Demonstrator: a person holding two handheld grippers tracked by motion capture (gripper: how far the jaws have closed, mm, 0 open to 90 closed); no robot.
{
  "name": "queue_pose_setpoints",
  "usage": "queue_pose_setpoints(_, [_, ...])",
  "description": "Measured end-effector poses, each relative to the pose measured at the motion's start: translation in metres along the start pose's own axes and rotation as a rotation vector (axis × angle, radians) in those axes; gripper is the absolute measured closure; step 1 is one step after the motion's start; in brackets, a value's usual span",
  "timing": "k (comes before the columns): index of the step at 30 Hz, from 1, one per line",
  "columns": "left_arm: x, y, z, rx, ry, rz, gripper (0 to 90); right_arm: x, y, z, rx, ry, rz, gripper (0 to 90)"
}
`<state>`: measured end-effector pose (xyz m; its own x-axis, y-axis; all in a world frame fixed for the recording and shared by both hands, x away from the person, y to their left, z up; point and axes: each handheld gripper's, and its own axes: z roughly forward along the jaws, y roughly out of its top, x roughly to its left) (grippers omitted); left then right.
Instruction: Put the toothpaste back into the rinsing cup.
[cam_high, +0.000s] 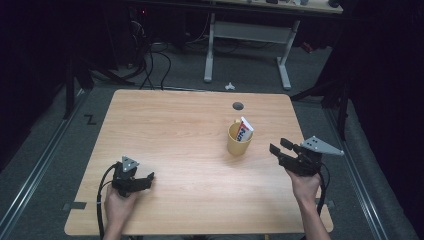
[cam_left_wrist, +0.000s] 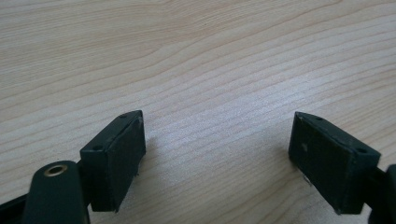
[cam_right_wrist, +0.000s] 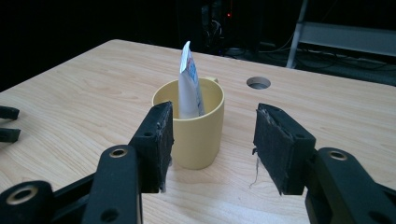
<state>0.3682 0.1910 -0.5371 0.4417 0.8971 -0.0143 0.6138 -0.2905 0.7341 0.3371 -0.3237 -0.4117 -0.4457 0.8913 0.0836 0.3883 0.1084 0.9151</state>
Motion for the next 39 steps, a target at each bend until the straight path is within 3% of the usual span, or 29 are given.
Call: queue_pose_setpoints(39, [0.0,0.0,0.0,0.0,0.0,0.0,19.2,-0.012,-0.029,-0.009,0.019,-0.034,0.054,47.6])
